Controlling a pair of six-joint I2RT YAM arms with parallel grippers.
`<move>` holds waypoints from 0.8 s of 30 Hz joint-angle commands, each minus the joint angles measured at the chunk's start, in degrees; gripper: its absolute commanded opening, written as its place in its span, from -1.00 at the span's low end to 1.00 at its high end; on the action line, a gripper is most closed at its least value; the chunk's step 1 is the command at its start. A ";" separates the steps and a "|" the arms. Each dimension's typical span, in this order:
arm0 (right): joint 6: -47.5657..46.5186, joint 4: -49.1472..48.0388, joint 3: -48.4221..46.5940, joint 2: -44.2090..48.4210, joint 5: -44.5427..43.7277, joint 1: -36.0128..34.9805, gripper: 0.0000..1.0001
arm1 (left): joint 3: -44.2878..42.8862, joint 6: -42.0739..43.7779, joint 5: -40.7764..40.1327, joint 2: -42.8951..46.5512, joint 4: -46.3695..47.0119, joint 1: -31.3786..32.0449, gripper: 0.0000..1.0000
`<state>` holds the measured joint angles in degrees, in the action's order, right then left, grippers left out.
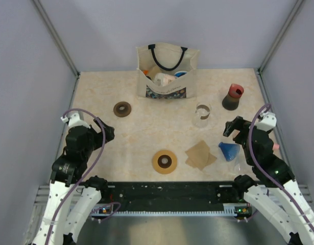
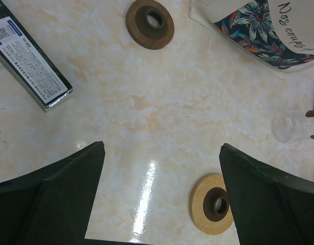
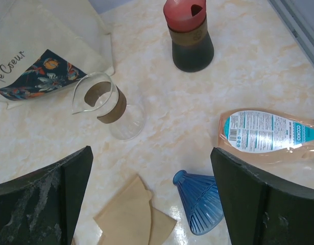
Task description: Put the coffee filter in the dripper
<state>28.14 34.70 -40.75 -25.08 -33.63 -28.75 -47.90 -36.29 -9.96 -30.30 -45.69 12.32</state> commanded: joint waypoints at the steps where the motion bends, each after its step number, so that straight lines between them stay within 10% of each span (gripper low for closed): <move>1: -1.33 -3.76 0.23 1.08 2.33 -0.08 0.98 | -1.58 0.00 0.20 0.16 0.87 0.16 0.98; 16: -4.41 -12.63 4.89 1.36 22.52 -0.16 0.98 | 5.26 0.17 7.48 -5.46 11.40 0.16 0.98; 24: 0.51 -9.83 -1.34 -21.39 47.06 -0.43 0.86 | 9.66 -1.94 21.37 -16.44 15.63 0.78 0.98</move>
<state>26.81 24.14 -37.74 -36.25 -1.04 -28.75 -40.03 -37.36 3.09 -42.63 -34.74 12.40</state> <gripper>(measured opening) 0.941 0.990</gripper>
